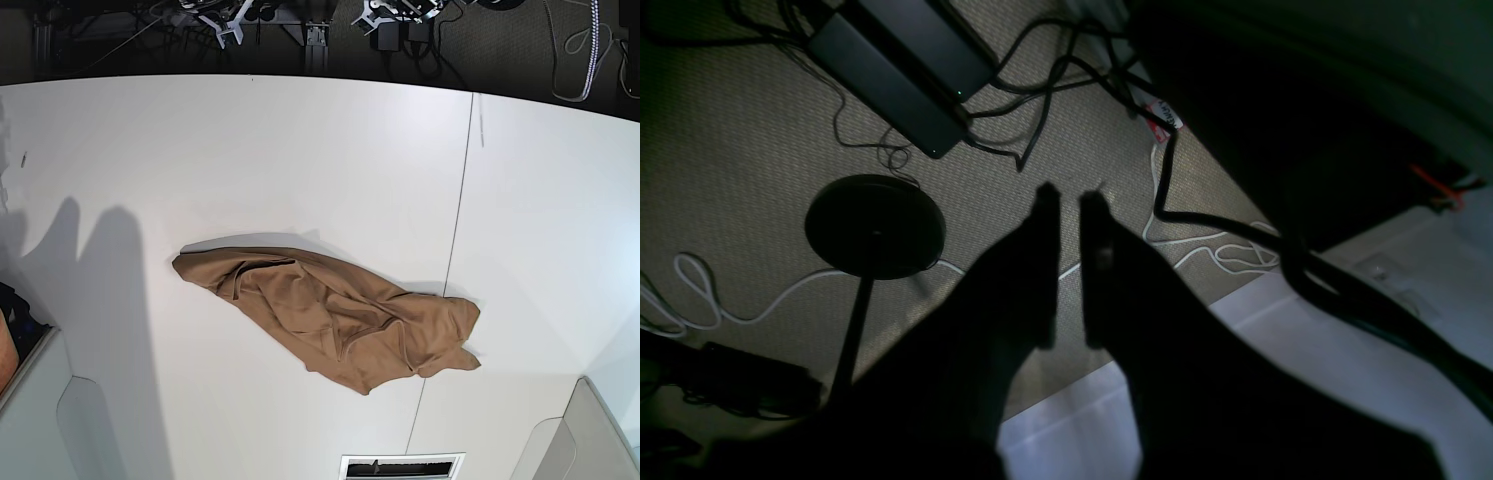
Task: Layout the t-shirt on the table in an organized manner, then fold the t-shirt properly
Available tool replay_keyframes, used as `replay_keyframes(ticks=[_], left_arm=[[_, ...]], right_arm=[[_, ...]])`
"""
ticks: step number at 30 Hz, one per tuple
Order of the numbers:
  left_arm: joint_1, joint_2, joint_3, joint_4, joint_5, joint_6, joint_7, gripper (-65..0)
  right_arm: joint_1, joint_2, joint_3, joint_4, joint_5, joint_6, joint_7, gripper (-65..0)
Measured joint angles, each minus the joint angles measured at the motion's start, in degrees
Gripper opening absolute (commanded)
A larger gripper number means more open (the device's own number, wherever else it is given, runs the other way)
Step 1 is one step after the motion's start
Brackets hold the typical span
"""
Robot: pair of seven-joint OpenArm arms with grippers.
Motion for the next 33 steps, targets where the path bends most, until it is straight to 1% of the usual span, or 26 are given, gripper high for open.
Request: replay_keyframes(ticks=[13,18,21,23,25,29,33], left_arm=[[0.4,0.0,0.0,0.0,0.0,0.0,0.1,-59.2],[0.5,0.0,0.0,0.7,0.0,0.0,3.0,-59.2],[1.9,-0.1,0.0,3.8,0.0,0.0,5.4,-59.2],[3.6,-0.2,0.0,7.0,0.0,0.0,5.9,-59.2],[6.3,-0.7,0.0,10.8,0.0,0.0,5.9,-59.2],[12.3,-2.6,0.0,20.0,0.2,0.0,6.5,-59.2],[18.0,-5.0,-0.2,30.7,0.0,0.3,7.1,-59.1]], right_arm=[[0.0,0.0,0.0,0.0,0.0,0.0,0.0,-58.0],[-0.2,0.2,0.0,0.8,0.0,0.0,0.0,-58.0],[-1.3,0.9,0.0,2.6,-0.2,0.0,0.2,-58.0],[-2.8,1.5,0.0,4.7,-0.2,0.3,0.1,-58.0],[-4.8,2.2,0.0,7.4,-0.6,1.3,0.2,-58.0],[-10.1,4.2,0.0,13.7,-2.0,6.0,-0.1,-58.0],[-16.6,6.6,-0.1,22.1,-2.1,9.0,-0.1,-58.0]])
